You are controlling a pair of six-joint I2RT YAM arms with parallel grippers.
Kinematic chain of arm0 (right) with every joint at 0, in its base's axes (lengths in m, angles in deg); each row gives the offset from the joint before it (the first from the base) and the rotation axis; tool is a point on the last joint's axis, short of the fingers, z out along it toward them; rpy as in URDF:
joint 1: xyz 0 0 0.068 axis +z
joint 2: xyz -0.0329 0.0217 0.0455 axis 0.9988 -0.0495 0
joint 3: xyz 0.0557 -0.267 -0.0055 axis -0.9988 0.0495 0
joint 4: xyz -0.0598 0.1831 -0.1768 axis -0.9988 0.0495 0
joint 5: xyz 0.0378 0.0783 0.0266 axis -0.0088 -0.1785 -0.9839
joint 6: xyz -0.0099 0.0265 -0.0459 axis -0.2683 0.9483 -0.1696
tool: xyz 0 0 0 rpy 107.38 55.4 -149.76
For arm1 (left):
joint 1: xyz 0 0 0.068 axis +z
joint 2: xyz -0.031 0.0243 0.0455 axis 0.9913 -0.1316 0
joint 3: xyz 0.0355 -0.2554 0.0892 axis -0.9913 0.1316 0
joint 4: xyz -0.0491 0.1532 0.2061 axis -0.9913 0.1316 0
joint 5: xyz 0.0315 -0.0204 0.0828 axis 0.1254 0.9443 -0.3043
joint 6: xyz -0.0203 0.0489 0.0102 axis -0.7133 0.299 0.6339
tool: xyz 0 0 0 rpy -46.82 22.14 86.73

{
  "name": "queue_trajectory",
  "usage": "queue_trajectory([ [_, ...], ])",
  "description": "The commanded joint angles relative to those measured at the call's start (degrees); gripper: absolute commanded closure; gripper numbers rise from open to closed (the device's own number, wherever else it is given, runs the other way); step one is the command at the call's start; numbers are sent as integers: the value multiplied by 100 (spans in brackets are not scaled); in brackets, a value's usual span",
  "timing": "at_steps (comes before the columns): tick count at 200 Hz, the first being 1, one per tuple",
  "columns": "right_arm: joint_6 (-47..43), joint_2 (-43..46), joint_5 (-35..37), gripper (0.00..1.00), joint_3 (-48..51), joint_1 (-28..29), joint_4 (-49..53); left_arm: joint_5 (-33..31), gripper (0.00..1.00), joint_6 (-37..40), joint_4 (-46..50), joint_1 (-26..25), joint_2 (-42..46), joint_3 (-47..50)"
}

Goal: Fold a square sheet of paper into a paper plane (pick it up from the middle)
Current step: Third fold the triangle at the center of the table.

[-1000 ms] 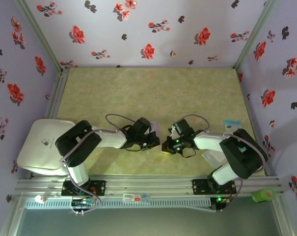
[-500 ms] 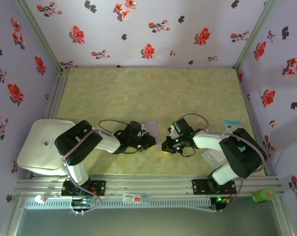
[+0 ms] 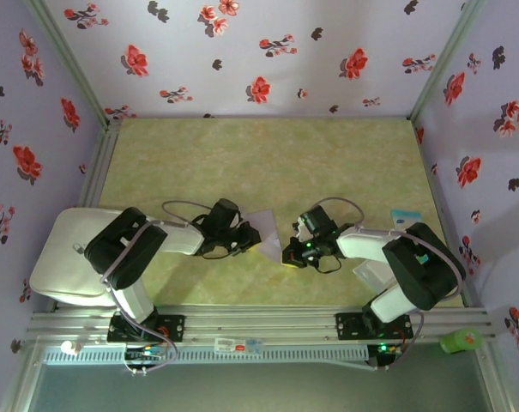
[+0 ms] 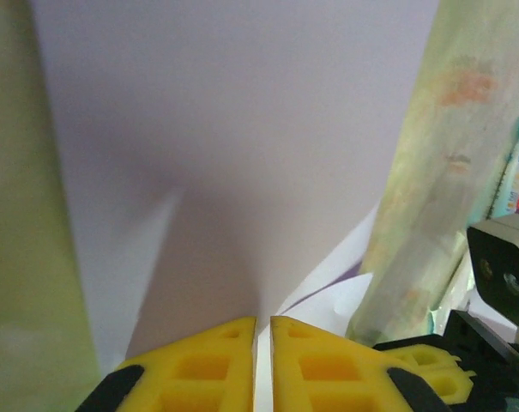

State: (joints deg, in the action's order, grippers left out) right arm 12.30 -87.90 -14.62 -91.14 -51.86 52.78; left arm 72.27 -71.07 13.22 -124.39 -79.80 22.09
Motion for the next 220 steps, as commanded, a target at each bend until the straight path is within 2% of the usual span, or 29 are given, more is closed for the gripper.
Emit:
queue_trajectory([
  [1, -67, -118, 650, 97, 145, -7, 652, -619, 87, 467, 1249, 244, 122, -11],
  [44, -91, -102, 547, 95, 45, -7, 556, -952, 83, 529, 1080, 340, 1000, 223],
  [82, -95, 213, 477, 90, -162, 2, 366, -960, 81, 674, 1099, 346, 1345, 74],
  [105, -307, 635, 816, 83, -306, 2, 456, -942, 79, 698, 1087, 335, 1393, 53],
  [145, -478, 1127, 1753, 76, -485, -91, 799, -735, 65, 845, 418, 358, 1593, 316],
  [161, -495, 1053, 1693, 70, -545, -163, 724, -717, 63, 886, 457, 374, 1656, 313],
  [220, -427, 108, 1058, 65, -864, -200, 241, -430, 59, 485, 105, 478, 1269, 293],
])
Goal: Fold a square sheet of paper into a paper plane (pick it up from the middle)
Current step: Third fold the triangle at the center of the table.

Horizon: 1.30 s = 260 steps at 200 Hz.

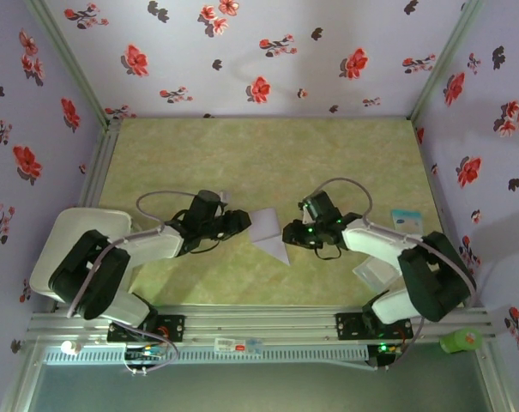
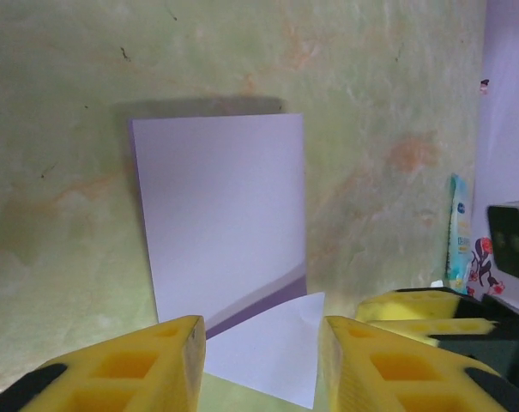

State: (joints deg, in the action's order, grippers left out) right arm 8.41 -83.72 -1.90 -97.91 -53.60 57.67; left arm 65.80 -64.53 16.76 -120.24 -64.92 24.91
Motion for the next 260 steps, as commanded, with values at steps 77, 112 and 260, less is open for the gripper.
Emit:
queue_trajectory([
  [77, -4, -681, -383, 83, -297, -34, -574, 408, 59, -316, -245, 97, -484, 30],
  [112, 38, -670, -412, 94, -172, -68, -676, 487, 59, -351, -161, 176, -601, -22],
  [260, 861, -405, -1682, 97, 668, -618, -2505, 793, 53, -289, 0, 376, -1124, -489],
])
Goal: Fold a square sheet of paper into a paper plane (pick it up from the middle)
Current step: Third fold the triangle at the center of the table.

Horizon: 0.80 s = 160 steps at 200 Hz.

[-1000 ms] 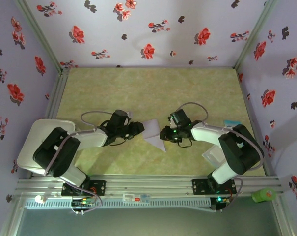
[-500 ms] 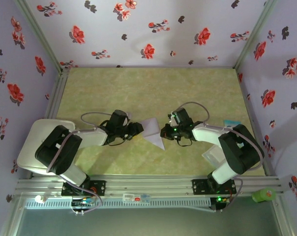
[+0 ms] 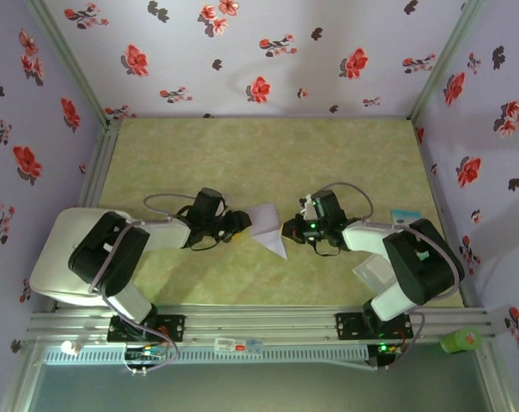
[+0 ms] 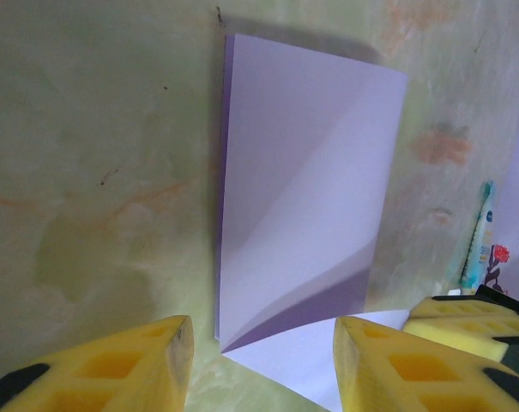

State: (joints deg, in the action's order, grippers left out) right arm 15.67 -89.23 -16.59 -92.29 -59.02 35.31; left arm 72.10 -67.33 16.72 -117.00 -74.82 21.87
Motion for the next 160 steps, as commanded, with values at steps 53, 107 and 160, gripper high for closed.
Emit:
queue_trajectory([
  [53, 337, 84, -481, 97, 243, -160, -677, 229, 55, -140, -138, 49, -351, -261],
  [107, 314, 91, -564, 97, 326, -273, -722, 332, 61, -253, -343, 51, -576, -371],
  [160, 298, 98, -628, 97, 392, -327, -756, 337, 66, -351, -557, 53, -694, -388],
])
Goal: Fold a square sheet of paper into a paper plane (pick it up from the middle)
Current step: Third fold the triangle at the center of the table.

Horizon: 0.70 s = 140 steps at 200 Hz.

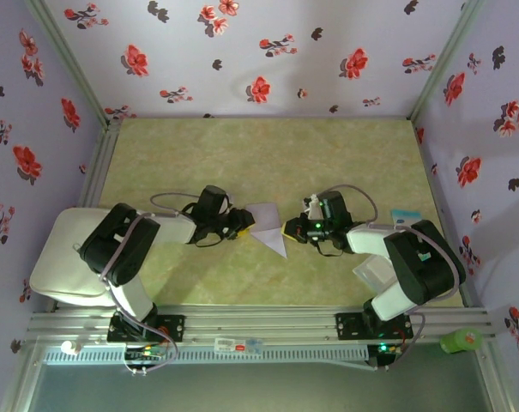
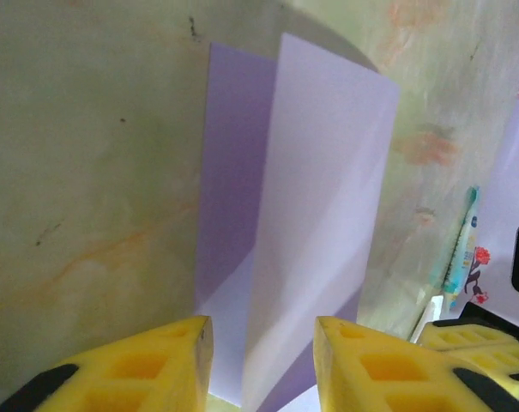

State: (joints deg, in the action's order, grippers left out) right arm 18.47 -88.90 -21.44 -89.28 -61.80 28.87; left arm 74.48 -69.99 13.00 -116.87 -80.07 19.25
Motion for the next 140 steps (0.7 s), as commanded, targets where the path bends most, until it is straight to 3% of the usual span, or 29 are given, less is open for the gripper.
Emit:
queue_trajectory([
  [1, 16, 58, -143, 97, 95, -54, -108, 106, 66, -85, -187, 41, -174, -126],
  [56, -307, -3, 51, 93, 101, -102, 273, 132, 85, -291, -647, 42, -302, -6],
  [74, -454, -1, 106, 87, 13, -102, 553, 138, 97, -340, -818, 42, -302, 43],
  [95, -645, 178, 57, 77, -59, -100, 799, 43, 99, -380, -883, 25, -237, 107],
  [111, -1005, 472, 608, 64, -216, -94, 1621, -97, 100, -475, -1061, -12, -152, 215],
  [140, -1367, 1163, 1799, 57, -304, -12, 2636, -518, 100, -627, -1113, -138, 59, 398],
])
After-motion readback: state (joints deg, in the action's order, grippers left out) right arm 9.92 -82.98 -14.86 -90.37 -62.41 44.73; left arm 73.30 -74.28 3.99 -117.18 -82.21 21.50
